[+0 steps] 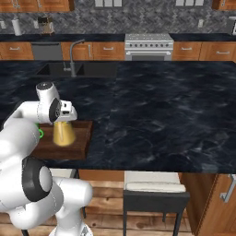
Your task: There is a tray on the dining counter. Grab the cup, mug, and pitcher and place them on the tray. The pitcher may be placed next to the tray if it cannot fit the tray.
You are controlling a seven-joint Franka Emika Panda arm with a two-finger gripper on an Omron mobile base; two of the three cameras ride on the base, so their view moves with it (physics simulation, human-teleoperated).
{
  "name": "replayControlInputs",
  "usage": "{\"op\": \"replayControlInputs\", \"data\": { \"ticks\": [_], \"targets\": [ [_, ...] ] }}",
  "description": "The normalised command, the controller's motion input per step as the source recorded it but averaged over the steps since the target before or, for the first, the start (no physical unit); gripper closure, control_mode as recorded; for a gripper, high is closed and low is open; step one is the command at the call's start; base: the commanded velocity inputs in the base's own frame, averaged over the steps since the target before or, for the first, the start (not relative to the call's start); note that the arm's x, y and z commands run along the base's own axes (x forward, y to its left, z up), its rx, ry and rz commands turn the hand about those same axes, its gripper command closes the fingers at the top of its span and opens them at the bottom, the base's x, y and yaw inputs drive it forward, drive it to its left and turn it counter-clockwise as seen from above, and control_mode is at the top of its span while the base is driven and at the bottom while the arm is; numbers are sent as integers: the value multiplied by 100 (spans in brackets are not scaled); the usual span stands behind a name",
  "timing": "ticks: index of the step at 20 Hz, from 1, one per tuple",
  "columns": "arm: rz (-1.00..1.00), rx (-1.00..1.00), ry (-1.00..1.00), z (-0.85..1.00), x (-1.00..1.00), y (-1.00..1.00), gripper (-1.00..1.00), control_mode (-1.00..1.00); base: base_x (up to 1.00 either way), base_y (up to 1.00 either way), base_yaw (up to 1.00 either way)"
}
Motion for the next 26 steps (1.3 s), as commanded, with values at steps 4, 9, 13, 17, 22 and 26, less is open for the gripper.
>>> {"op": "replayControlInputs", "data": {
  "ticks": [4,9,13,17,22,26],
  "targets": [
    [0,0,-1,4,0,0,-100,-100,0,0,0],
    [0,0,-5,46,-2,0,-100,-100,0,0,0],
    [0,0,-3,68,-44,-6,-100,-100,0,0,0],
    [0,0,-4,51,-95,-30,-100,-100,0,0,0],
    [0,0,-7,42,-100,-45,-100,-100,0,0,0],
    [0,2,-5,40,-97,-46,-100,-100,0,0,0]
  ]
}}
